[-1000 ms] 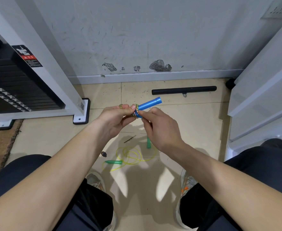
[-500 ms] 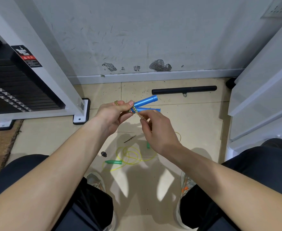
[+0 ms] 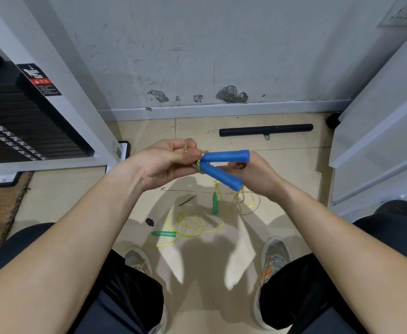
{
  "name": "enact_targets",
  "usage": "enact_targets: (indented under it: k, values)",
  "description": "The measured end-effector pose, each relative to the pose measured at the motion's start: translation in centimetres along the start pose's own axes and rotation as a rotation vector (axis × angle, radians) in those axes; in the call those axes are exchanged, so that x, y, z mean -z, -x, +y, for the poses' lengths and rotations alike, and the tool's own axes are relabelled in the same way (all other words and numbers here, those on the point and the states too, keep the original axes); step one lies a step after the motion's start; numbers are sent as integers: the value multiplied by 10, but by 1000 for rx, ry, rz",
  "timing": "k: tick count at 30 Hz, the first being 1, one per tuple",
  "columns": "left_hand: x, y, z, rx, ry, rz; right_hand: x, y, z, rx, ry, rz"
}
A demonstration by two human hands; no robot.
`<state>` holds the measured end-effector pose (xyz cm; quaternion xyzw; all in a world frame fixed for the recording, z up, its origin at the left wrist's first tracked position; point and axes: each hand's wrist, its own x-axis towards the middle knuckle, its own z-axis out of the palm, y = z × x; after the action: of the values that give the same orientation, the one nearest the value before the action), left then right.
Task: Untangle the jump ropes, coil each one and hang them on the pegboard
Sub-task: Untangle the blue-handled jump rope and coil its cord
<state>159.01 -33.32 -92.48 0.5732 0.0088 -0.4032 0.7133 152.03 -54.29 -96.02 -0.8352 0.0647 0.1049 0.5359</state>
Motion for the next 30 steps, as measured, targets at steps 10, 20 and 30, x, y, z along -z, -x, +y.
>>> enact_targets:
  k: [10, 20, 30]
  values:
    - [-12, -11, -24, -245, -668, 353, -3, 1, -14, -38, -48, -58]
    - [-21, -24, -38, -432, -165, 656, -43, 13, -23, -80, -167, 210]
    - [-13, -23, -35, -172, 245, 461, -52, 17, -19, -25, -22, 198]
